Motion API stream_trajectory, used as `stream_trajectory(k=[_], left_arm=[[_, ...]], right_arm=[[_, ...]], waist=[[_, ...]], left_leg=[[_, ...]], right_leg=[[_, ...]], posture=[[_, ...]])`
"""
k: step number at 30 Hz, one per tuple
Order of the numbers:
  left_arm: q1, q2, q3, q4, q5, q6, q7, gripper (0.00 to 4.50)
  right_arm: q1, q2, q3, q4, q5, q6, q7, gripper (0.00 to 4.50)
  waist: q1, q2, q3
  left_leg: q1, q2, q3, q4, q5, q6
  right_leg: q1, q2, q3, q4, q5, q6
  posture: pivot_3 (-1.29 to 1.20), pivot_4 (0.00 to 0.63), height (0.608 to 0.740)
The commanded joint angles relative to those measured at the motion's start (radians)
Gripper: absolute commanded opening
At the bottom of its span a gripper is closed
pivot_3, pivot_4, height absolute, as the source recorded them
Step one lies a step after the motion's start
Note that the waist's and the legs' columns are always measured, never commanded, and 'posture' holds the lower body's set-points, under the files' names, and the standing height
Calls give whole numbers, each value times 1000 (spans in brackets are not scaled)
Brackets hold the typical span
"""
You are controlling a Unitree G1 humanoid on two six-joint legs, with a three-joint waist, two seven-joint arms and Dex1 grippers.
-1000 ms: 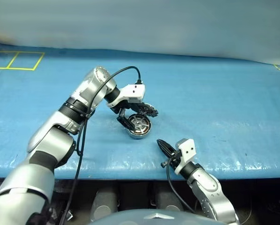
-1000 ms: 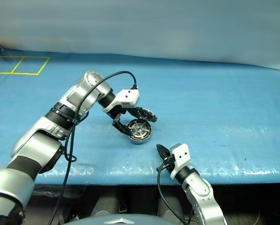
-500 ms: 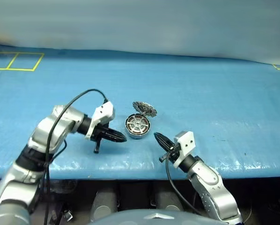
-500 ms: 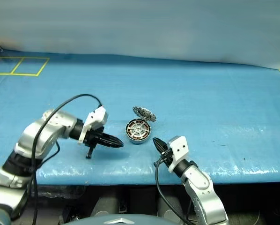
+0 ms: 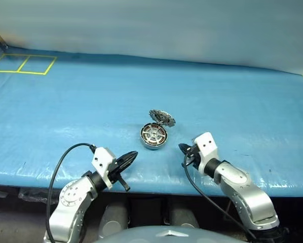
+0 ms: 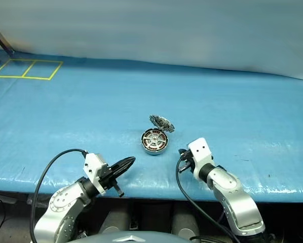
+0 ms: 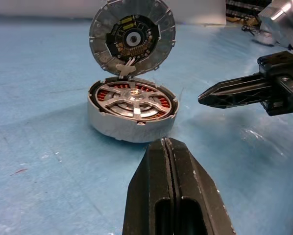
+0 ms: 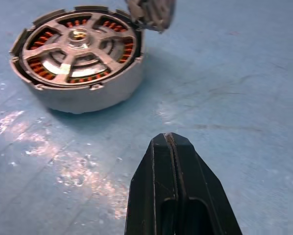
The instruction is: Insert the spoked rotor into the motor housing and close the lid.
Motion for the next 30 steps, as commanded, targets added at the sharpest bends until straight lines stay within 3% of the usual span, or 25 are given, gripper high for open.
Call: stream_trajectory(k=[1,11,18,24,30], left_arm=[[26,-46,-64,68,60,-157,77,27],[-20,-87,-101,306,89,-362,152,27],[-49,-96,-99,296,32,-306,173,27],[-57,-97,-103,282,31,-288,194,27],[-63,-84,-109,282,30,-263,195,27]], right_arm=[[-146,8,-84,10,-18,37,-75,0],[-612,-48,1,608,-127,-183,76,0],[-829,3,43,880,-23,-218,432,0],[-750,19,71,731,102,-78,618,0],[-548,98,57,495,183,20,525,0]], waist=[[-8,2,-1],[-24,3,-1],[-29,3,-1],[-22,3,-1],[-26,3,-1]], left_leg=[[0,0,1,0,0,0],[-3,-1,2,-3,3,8],[-3,-1,5,-7,3,10],[-3,0,4,-7,3,9],[-3,0,5,-7,3,10]], right_leg=[[0,0,0,0,0,0],[0,6,1,-2,4,-4],[0,7,3,-2,4,-3],[0,6,3,-3,4,-3],[0,5,2,-3,4,-4]], posture=[[0,150,740],[0,150,740],[0,150,740],[0,150,740],[0,150,740]])
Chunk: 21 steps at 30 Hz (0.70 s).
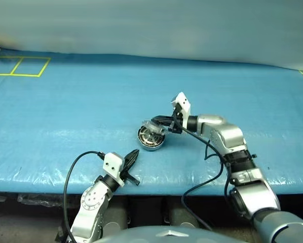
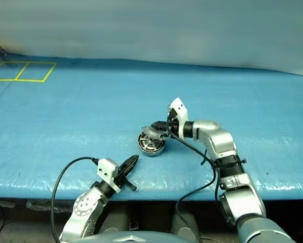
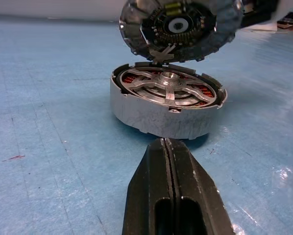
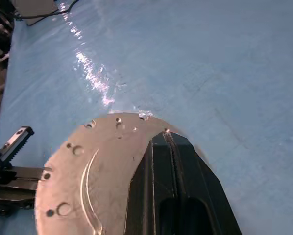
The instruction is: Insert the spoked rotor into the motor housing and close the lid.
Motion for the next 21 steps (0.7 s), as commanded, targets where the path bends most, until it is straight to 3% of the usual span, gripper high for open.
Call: stream_trajectory(k=[1,9,13,18,21], left_arm=[[-17,11,-8,-31,-8,6,-8,27],[-80,35,-11,49,-23,2,-67,27],[-72,41,-16,45,-24,-5,-83,27],[-18,62,-27,-7,-27,5,-95,27],[0,77,-35,-26,-29,11,-107,27]], right_arm=[[94,58,-22,-166,78,62,-63,0],[340,234,11,-310,110,73,-255,0],[374,289,0,-432,140,124,-355,0],[369,254,39,-766,267,208,-376,0],[363,234,0,-854,343,240,-409,0]], waist=[[-1,0,0],[-1,0,0],[-1,0,0],[-2,0,0],[-2,0,-1]], left_leg=[[0,0,0,0,0,0],[1,0,-1,0,0,-2],[0,0,-1,0,0,-2],[0,0,-2,-2,-1,-3],[0,0,-3,-6,-1,-3]], right_leg=[[0,0,0,0,0,0],[-3,-1,-2,-1,-1,0],[-4,-3,-2,-1,-1,0],[-5,-6,-2,-2,-1,0],[-5,-6,-3,-5,-2,-1]], posture=[[0,150,740],[0,150,740],[0,150,740],[0,150,740],[0,150,740]])
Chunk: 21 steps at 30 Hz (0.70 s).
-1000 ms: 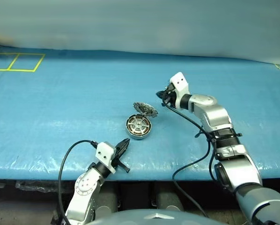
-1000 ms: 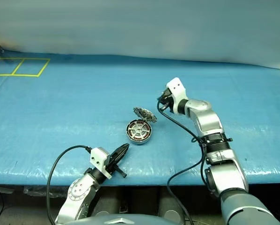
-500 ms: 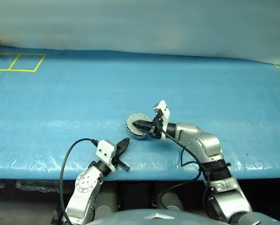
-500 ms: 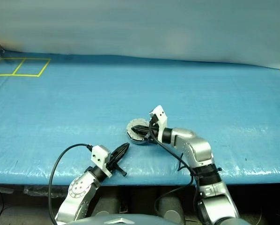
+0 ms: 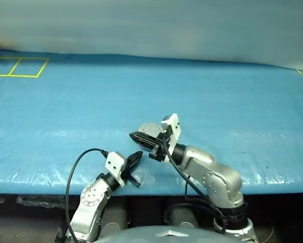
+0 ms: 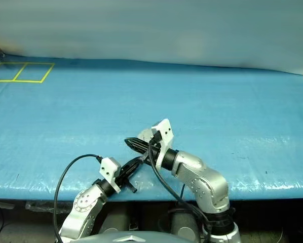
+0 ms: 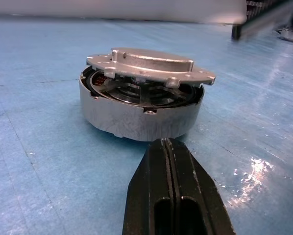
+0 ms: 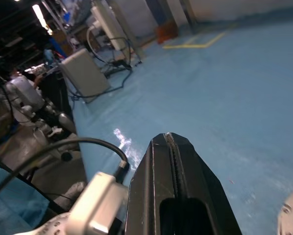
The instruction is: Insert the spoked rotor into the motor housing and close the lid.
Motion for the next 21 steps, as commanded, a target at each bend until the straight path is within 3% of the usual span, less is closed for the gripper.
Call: stream_trajectory(k=[1,4,7,17,18,21], left_arm=[[19,12,-18,-36,-9,1,-14,27],[6,12,-23,-36,-9,9,-11,27],[-24,7,-30,-25,-4,17,-9,0],[-43,10,-16,75,4,-45,-11,0],[-43,10,-14,91,3,-58,-13,0],[-43,9,-11,132,0,-92,-22,0]], right_arm=[[-11,-18,-37,-106,70,24,-55,0],[-1,-89,-26,-71,-69,-26,-140,0],[15,-178,10,7,-205,-105,-173,898],[21,-176,24,148,-274,-183,-179,4279],[23,-171,33,161,-279,-188,-178,4469],[25,-152,59,190,-294,-205,-181,4469]], waist=[[0,0,0],[1,0,0],[4,0,0],[2,0,0],[2,0,0],[1,1,0]], left_leg=[[0,0,-1,-1,0,0],[0,0,-2,-1,0,0],[-1,-2,-2,-1,-1,1],[0,0,-2,-2,-1,2],[0,0,-2,-2,-1,2],[0,0,-2,-1,-1,2]], right_leg=[[0,0,-1,-2,0,0],[3,0,-4,-7,1,0],[4,0,-5,-9,2,1],[4,6,-4,-9,1,1],[5,6,-4,-9,1,1],[5,5,-4,-9,1,2]], posture=[[0,150,740],[0,150,740],[0,150,740],[0,150,740],[0,150,740],[0,150,740]])
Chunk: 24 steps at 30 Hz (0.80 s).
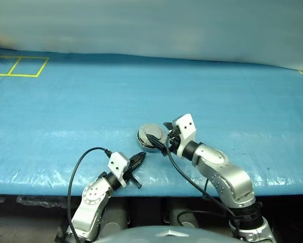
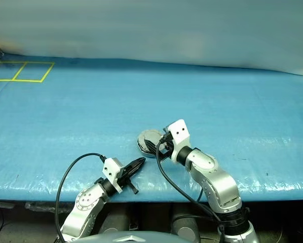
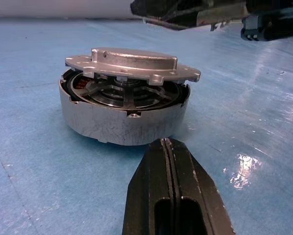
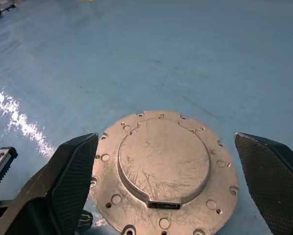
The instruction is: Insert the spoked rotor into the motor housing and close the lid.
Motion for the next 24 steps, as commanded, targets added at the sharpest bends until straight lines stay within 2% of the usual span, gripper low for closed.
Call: stream_trajectory(k=[1,6,14,17,20,24], left_arm=[[12,3,12,64,-2,-35,-9,0],[7,3,13,98,-9,-60,-24,0],[4,-2,14,120,-11,-79,-18,0],[8,-2,15,117,-13,-79,-14,0],[15,-1,15,110,-14,-79,-12,0],[23,3,13,96,-15,-75,-13,0]], right_arm=[[-2,26,26,8,-18,-46,3,4469],[-27,51,81,65,-92,-96,-16,4469],[-38,76,100,114,-156,-141,-27,4469],[-30,84,98,108,-162,-152,-26,3877],[-23,91,98,93,-166,-160,-27,3000],[-23,96,103,70,-171,-156,-26,2994]], waist=[[-1,1,0],[0,4,-3],[0,5,-4],[0,5,-4],[-1,5,-4],[-2,5,-4]], left_leg=[[0,0,0,0,0,0],[0,0,0,0,0,0],[1,0,0,0,0,0],[1,0,0,0,0,0],[1,0,0,0,0,0],[0,0,0,0,0,0]], right_leg=[[0,0,0,0,0,0],[0,0,0,0,0,0],[0,0,0,0,0,0],[0,0,0,0,0,0],[0,0,0,0,0,0],[0,0,0,0,0,0]], posture=[[0,150,740],[0,150,740],[0,150,740],[0,150,740],[0,150,740],[0,150,740]])
